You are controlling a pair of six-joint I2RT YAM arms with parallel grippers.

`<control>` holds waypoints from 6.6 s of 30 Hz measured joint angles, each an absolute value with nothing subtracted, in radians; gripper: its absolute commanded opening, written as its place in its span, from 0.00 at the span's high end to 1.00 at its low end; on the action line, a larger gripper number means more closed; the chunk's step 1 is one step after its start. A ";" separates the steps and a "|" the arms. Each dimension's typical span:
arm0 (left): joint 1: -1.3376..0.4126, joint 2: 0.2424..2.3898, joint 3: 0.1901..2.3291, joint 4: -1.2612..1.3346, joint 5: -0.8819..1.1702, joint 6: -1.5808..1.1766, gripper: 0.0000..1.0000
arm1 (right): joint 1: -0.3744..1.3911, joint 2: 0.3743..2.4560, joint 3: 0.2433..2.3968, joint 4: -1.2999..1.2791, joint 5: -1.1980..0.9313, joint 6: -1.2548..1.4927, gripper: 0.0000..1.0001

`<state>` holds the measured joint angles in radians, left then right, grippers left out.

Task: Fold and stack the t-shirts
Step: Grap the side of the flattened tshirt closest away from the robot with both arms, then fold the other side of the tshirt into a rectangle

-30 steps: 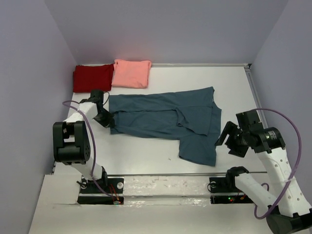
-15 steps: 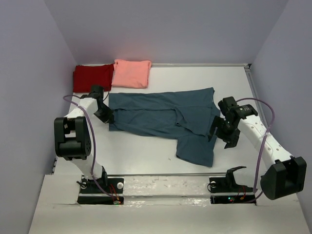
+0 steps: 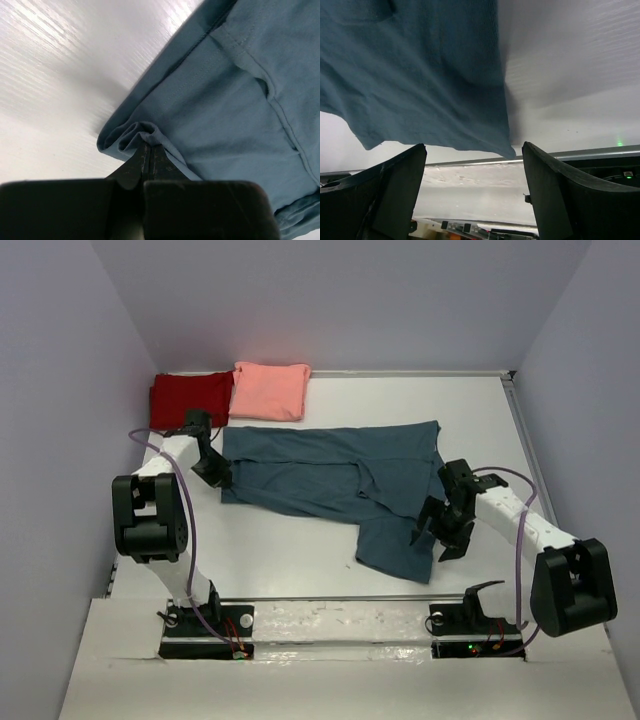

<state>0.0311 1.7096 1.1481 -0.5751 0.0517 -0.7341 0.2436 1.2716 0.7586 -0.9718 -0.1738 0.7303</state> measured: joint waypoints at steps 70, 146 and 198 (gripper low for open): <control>0.076 1.847 1.292 -0.586 0.052 -0.628 1.00 | 0.675 0.953 0.426 -0.747 -0.123 1.003 0.66; 0.081 1.719 1.335 -0.701 0.089 -0.611 1.00 | 0.115 1.645 1.418 -1.004 -0.133 0.331 1.00; 0.100 1.918 1.565 -0.727 0.083 -0.598 1.00 | -0.005 1.959 1.781 -0.987 -0.127 0.313 1.00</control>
<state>0.1001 1.9182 1.5650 -0.7265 0.0834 -0.5983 -0.0051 1.9591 1.7813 -0.9874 -0.1268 0.3134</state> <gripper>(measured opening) 0.014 0.021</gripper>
